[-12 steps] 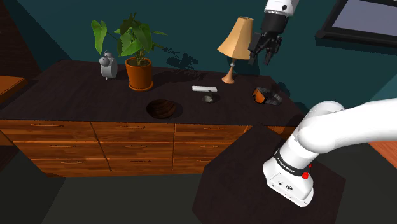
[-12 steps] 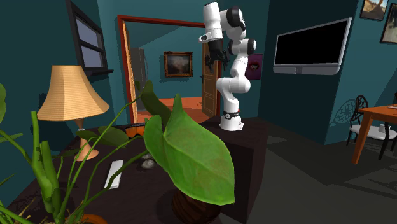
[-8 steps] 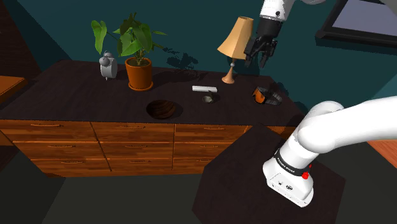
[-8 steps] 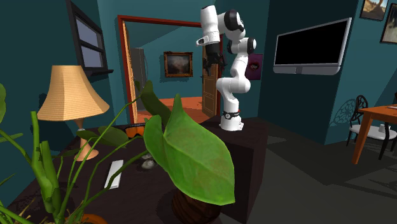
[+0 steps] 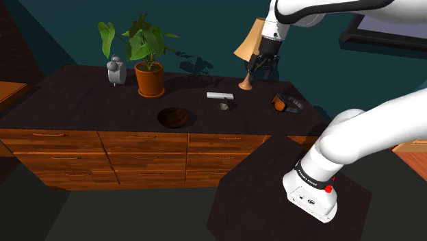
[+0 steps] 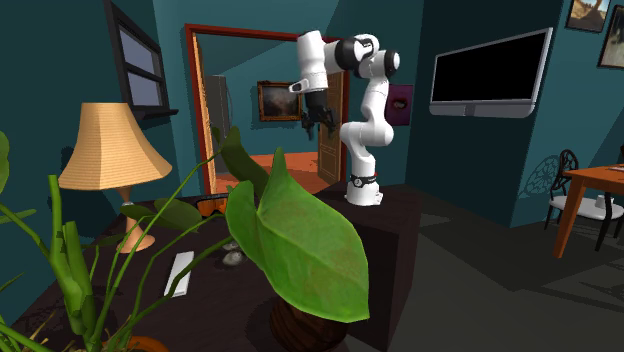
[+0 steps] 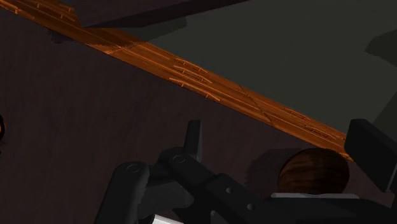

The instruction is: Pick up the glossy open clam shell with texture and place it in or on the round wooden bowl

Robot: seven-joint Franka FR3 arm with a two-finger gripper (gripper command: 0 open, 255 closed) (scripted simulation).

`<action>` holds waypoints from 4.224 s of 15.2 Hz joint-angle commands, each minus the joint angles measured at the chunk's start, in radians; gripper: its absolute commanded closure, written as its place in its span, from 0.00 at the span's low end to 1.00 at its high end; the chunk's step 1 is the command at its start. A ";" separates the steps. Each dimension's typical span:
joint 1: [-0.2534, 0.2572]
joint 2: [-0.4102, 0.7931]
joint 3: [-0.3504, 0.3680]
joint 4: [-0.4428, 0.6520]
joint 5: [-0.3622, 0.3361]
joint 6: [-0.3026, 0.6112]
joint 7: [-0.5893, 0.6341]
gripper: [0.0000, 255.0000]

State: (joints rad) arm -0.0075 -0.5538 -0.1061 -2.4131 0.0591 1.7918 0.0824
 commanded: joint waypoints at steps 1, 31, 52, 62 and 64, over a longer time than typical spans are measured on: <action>-0.004 0.063 -0.011 -0.002 -0.006 0.068 -0.013 0.00; -0.135 1.171 -0.086 0.650 0.115 0.542 -0.209 0.00; -0.158 1.314 -0.071 0.739 0.135 0.600 -0.219 1.00; -0.153 1.274 -0.078 0.729 0.128 0.569 -0.215 1.00; -0.151 1.254 -0.081 0.726 0.124 0.553 -0.213 1.00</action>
State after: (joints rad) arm -0.1577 0.7104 -0.1850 -1.6854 0.1848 2.3529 -0.1294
